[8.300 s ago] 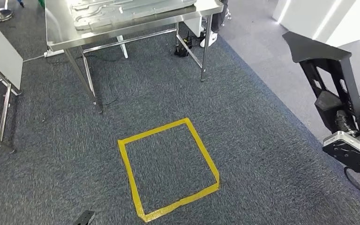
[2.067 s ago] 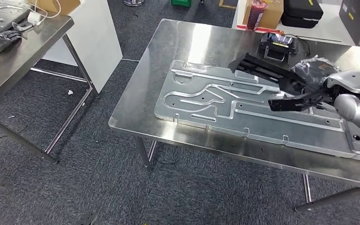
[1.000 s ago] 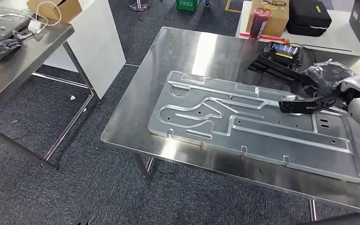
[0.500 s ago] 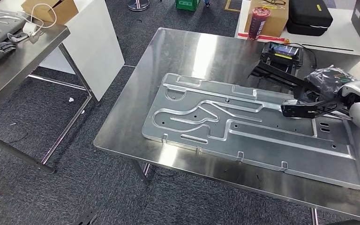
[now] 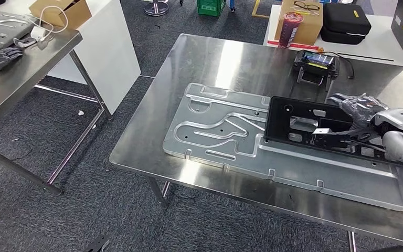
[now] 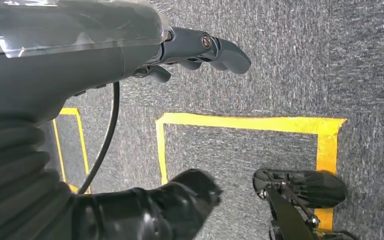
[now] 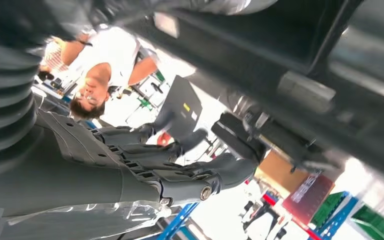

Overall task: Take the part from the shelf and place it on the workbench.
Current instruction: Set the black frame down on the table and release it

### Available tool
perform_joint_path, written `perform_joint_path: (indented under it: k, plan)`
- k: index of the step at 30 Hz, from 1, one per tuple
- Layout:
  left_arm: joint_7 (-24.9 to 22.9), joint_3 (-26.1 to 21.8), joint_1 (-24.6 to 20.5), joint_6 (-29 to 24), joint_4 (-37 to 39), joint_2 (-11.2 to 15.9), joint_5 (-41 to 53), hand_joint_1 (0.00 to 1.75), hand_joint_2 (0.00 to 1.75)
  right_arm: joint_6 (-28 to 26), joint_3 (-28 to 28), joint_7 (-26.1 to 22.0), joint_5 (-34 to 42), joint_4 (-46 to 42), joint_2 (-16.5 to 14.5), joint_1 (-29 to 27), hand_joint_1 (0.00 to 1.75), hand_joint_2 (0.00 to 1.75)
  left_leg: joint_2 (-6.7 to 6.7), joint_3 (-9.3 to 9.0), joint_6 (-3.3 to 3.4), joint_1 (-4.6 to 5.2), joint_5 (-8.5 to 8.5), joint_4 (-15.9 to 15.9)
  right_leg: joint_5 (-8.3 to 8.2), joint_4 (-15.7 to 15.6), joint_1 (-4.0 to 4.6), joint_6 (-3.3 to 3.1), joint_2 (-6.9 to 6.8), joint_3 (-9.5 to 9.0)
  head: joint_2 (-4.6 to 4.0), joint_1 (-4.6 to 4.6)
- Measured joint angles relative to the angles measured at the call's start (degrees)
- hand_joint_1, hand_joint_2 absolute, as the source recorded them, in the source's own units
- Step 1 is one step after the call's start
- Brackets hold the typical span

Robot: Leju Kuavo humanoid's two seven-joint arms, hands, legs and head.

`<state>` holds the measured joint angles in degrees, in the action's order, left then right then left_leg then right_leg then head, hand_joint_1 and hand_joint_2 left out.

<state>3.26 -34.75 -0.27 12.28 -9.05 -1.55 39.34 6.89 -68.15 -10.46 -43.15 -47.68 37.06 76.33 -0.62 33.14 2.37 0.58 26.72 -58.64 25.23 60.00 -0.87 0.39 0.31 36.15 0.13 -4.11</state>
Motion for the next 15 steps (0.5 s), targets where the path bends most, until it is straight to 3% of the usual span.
perform_joint_path:
  k: [15]
  plan:
    - [0.2,-0.1,0.0,-0.3,0.0,0.0,0.0,0.0,0.0,-1.5,0.7,0.5,0.9,0.5,-1.5,-3.7,0.0,0.0,-0.01,-0.05,0.01,0.06,-0.01,0.0,-0.28,-0.6,-0.06,0.42,-0.02,-0.4,0.0,0.02]
